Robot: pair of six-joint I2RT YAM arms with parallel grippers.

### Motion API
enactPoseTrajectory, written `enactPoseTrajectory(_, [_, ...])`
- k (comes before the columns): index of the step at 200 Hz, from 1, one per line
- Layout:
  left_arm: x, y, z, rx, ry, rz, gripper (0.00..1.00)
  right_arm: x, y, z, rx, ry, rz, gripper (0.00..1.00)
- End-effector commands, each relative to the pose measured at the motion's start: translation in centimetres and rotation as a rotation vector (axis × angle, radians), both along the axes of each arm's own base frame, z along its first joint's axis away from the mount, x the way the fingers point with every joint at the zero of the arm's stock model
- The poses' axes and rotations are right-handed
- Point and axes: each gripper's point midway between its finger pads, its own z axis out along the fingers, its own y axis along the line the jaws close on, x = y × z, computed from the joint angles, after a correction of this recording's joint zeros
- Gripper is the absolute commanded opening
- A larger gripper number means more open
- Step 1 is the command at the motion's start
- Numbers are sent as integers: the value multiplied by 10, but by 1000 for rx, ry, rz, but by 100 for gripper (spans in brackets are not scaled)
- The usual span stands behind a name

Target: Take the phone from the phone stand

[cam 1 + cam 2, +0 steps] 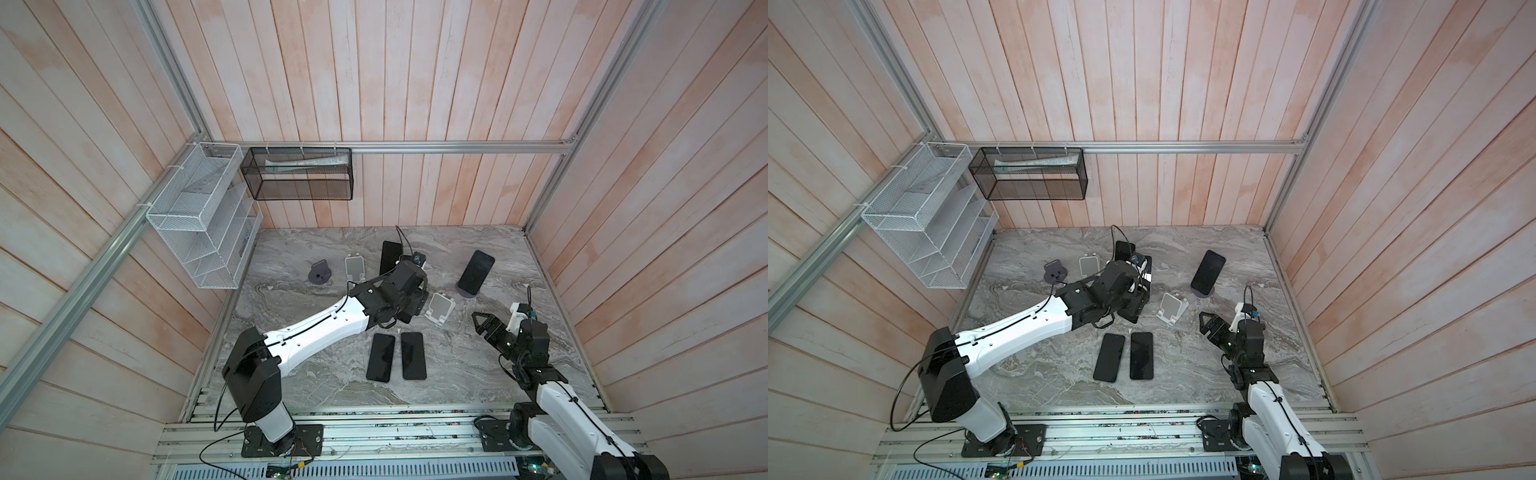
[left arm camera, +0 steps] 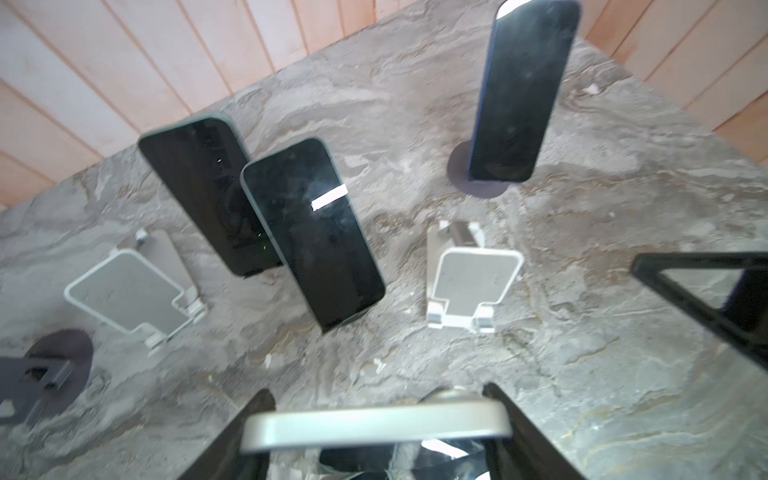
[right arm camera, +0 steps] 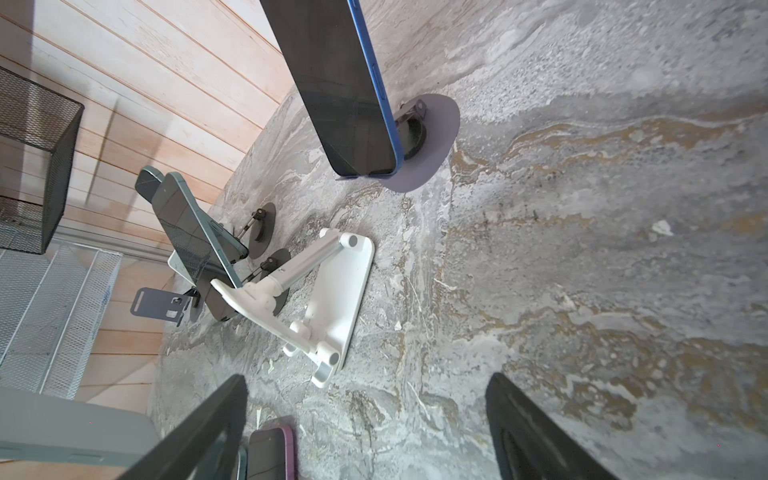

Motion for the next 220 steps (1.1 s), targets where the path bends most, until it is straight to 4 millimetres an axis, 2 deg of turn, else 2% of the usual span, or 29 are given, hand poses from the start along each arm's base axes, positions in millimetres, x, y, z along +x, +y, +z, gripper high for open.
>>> enactPoseTrajectory(1, [1,41,1,-8,5,111,48,7,3,15,11,-39,17,90])
enactPoseTrajectory(57, [-6,131,-33,46,155,273,47,7,5,12,7,-33,32,90])
enactPoseTrajectory(81, [-10,152,-42,27,199,309,46,10,7,10,8,-24,47,90])
enactPoseTrajectory(122, [-22,168,-75,74,302,352,46,14,12,9,37,-4,68,90])
enactPoseTrajectory(169, [-36,168,-109,111,410,336,47,12,15,1,53,17,82,90])
enactPoseTrajectory(220, [-27,160,-132,119,467,348,47,16,20,3,59,23,108,89])
